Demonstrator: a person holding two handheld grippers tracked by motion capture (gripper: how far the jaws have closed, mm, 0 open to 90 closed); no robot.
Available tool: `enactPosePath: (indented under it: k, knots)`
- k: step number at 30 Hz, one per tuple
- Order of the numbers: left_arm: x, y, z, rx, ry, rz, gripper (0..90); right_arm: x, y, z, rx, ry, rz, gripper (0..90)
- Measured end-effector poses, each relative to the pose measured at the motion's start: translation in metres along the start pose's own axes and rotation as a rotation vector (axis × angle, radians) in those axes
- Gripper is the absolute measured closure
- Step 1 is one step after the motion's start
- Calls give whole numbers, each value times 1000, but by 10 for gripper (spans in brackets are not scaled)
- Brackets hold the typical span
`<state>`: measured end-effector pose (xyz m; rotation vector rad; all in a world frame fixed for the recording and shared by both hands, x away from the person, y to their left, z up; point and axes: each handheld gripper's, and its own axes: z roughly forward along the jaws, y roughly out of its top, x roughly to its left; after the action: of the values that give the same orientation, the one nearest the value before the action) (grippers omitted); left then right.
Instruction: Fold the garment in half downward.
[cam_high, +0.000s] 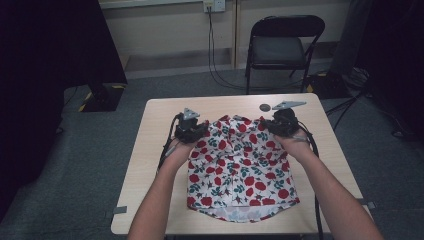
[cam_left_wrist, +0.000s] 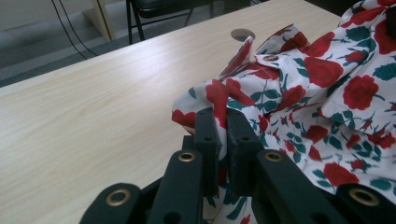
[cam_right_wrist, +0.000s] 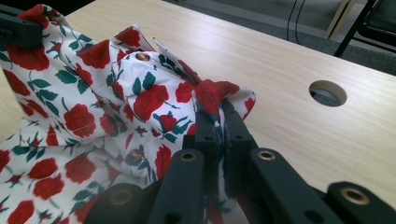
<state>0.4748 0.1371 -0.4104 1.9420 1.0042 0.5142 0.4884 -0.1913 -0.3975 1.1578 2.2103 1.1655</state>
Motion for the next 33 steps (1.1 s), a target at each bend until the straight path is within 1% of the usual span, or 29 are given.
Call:
enactPosePath:
  k: [2,3,6,10,11,13,15,16,18,20,22,25,26,28,30,33]
  knots:
    - [-5,-4,-6,-1,4,9,855,4,-4,-4,-1,16,0,875]
    - [-9,-6,-10,-2,5,20,855,7,-6,-6,0,22,-1,875]
    - [-19,-10,-17,-17,-1,31,855,13,-12,-13,-2,32,-1,875]
    - [-30,-17,-26,-19,-2,59,854,23,-21,-21,-6,48,-8,875]
    - [-32,-19,-28,-23,-4,53,855,25,-23,-23,-7,49,-12,875]
    - [-35,-24,-32,-33,-4,44,855,29,-28,-29,-19,60,-2,875]
    - [-40,-29,-36,-37,-3,55,854,35,-35,-35,-30,69,1,875]
    - [-42,-32,-37,-36,-4,62,854,37,-37,-37,-30,68,-7,874]
    - [-47,-37,-41,-42,-7,67,854,42,-44,-41,-40,80,1,875]
    - [-52,-43,-42,-33,-5,83,854,45,-51,-45,-41,87,-1,874]
    - [-54,-48,-43,-31,-22,71,854,48,-57,-45,-34,87,-14,874]
    - [-59,-56,-44,-28,-31,74,854,50,-66,-47,-35,100,-8,874]
    - [-60,-58,-45,-24,-30,83,854,51,-68,-48,-35,107,-6,874]
    - [-62,-61,-47,-17,-40,81,854,54,-74,-51,-35,113,-12,874]
    - [-63,-66,-49,-10,-57,68,852,56,-80,-53,-35,124,-13,874]
    - [-67,-73,-52,10,-54,76,851,59,-90,-54,-19,128,-22,873]
